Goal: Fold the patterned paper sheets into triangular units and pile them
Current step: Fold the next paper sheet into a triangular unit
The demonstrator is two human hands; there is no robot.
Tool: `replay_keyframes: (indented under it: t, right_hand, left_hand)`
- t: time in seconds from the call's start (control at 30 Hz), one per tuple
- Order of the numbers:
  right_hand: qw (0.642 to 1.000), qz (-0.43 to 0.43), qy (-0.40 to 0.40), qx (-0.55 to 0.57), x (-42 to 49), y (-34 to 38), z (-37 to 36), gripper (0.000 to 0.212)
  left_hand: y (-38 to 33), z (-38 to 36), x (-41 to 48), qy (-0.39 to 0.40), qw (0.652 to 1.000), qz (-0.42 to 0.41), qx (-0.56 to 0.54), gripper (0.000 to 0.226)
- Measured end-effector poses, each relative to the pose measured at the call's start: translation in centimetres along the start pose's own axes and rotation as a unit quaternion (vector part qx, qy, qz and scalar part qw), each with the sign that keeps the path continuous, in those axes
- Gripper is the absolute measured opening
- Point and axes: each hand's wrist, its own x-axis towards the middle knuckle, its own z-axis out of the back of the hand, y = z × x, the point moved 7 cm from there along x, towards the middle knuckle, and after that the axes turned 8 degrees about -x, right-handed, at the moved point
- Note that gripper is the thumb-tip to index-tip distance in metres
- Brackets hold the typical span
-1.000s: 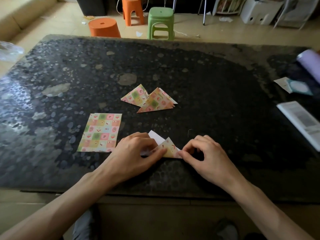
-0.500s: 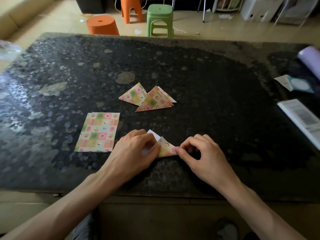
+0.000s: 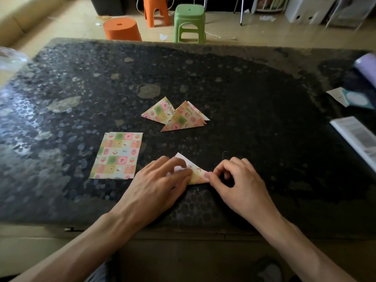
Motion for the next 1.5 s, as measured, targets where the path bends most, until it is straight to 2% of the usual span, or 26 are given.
replay_keyframes:
  t: [0.1, 0.47, 0.67, 1.07, 1.3, 1.5]
  right_hand:
    - [1.0, 0.007, -0.015, 0.005, -0.2, 0.1, 0.1, 0.027]
    - [0.998, 0.038, -0.042, 0.02, -0.8, 0.1, 0.4, 0.011]
    - [0.996, 0.055, -0.043, 0.058, -1.1, -0.1, 0.3, 0.031]
    - [0.997, 0.053, -0.043, 0.046, -1.0, 0.0, 0.3, 0.03]
    - [0.997, 0.048, -0.034, 0.048, -0.9, 0.1, 0.4, 0.028]
    - [0.998, 0.041, -0.026, 0.04, -0.7, 0.3, 0.4, 0.025]
  left_hand:
    - [-0.5, -0.1, -0.6, -0.012, 0.998, -0.044, 0.036, 0.033]
    - [-0.3, -0.5, -1.0, 0.0, 0.996, -0.057, 0.063, 0.037]
    - [-0.3, -0.7, -1.0, 0.01, 0.995, -0.063, 0.072, 0.037]
    - [-0.3, -0.8, -1.0, 0.011, 0.995, -0.062, 0.075, 0.037]
    - [-0.4, -0.3, -0.8, 0.007, 0.998, -0.039, 0.044, 0.036]
    - [0.2, 0.0, 0.3, 0.005, 0.998, 0.052, -0.017, 0.038]
